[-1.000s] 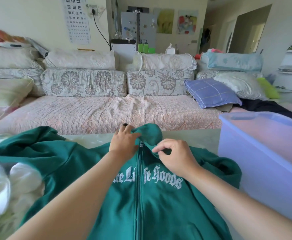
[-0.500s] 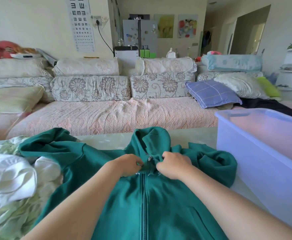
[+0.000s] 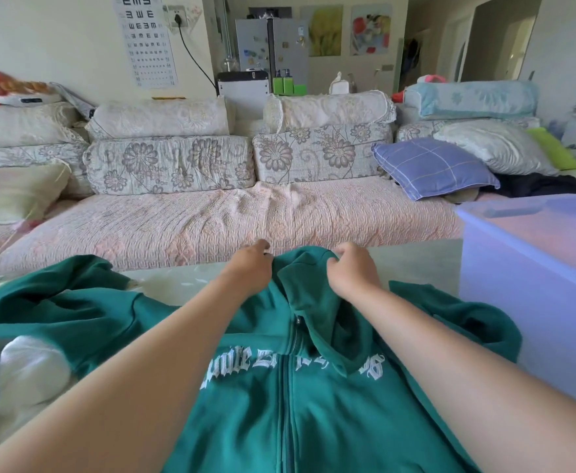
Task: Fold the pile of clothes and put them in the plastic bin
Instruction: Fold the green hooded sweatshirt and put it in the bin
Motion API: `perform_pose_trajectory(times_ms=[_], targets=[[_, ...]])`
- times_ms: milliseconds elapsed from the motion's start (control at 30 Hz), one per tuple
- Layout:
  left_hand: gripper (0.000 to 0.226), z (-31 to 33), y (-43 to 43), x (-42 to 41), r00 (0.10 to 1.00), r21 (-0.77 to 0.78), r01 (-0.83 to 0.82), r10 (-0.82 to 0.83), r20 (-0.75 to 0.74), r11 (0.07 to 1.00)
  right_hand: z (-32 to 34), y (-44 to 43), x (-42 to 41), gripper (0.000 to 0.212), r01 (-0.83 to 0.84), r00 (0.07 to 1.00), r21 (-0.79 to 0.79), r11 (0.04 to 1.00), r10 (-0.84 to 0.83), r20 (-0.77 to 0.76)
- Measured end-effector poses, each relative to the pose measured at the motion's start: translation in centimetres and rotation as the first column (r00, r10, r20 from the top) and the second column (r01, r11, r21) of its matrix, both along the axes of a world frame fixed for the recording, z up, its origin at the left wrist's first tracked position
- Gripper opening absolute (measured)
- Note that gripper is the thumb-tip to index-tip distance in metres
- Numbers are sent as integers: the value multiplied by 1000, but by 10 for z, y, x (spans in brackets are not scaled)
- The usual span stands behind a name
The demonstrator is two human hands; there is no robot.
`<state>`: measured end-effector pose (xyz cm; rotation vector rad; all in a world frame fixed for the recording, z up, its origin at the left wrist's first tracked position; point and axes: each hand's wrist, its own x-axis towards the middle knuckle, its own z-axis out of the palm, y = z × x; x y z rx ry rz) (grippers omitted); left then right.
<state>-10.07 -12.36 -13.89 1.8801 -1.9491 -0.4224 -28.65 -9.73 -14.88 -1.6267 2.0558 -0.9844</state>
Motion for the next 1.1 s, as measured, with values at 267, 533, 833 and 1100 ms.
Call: perform_pose_trajectory(times_ms=[267, 533, 833, 1100], targets=[[59, -27, -40, -3, 998, 238, 19, -35, 61, 971, -20, -53, -2, 73, -193, 963, 302, 934, 239, -125], [46, 36, -27, 16, 820, -180, -298, 155, -551, 938, 39, -50, 3, 34, -1, 996, -339, 941, 32, 87], [36, 75, 59, 50, 885, -199, -185, 75, -459, 962, 97, 18, 21, 46, -236, 968, -547, 803, 240, -66], [22, 9, 153, 80, 995, 236, 94, -95, -6, 967, 18, 122, 22, 28, -494, 858, -90, 865, 468, -214]])
